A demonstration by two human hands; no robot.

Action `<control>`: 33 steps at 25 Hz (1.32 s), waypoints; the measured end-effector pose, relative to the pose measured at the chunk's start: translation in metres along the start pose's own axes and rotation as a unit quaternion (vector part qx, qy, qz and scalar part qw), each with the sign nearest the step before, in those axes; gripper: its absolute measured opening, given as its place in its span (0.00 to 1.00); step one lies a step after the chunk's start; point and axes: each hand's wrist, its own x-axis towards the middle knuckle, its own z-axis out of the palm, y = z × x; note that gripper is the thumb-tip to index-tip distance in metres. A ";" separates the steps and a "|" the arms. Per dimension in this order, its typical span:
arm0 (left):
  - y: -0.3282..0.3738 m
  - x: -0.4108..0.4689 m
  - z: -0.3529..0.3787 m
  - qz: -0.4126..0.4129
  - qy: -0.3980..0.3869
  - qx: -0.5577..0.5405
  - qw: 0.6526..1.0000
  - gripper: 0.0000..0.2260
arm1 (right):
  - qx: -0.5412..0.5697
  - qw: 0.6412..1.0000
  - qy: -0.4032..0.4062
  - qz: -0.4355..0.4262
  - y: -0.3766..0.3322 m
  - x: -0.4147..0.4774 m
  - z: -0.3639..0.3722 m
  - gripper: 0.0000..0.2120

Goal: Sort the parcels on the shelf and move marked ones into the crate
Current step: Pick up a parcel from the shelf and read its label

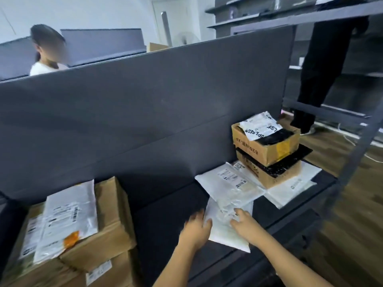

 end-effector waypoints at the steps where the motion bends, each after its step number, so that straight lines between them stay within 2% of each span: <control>1: -0.004 0.005 -0.008 -0.009 -0.008 -0.001 1.000 0.26 | -0.011 1.000 0.002 -0.005 -0.007 0.005 -0.002 0.25; 8: -0.006 0.035 -0.046 0.010 -0.030 0.060 0.998 0.27 | -0.074 0.996 0.041 0.022 -0.025 0.036 -0.006 0.30; 16: -0.013 0.053 -0.054 0.059 -0.036 0.210 0.975 0.28 | -0.195 0.979 0.058 0.029 -0.044 0.055 0.014 0.36; 25: -0.021 0.097 -0.032 0.039 -0.059 0.184 0.980 0.29 | -0.253 0.965 0.031 0.056 -0.020 0.105 0.003 0.42; 28: -0.015 0.121 -0.015 0.015 -0.067 0.146 0.987 0.29 | -0.219 0.973 0.022 0.076 0.001 0.134 -0.007 0.41; 33: 0.000 0.150 0.024 0.012 -0.106 0.120 0.987 0.34 | -0.162 0.977 0.075 0.119 0.049 0.187 -0.036 0.41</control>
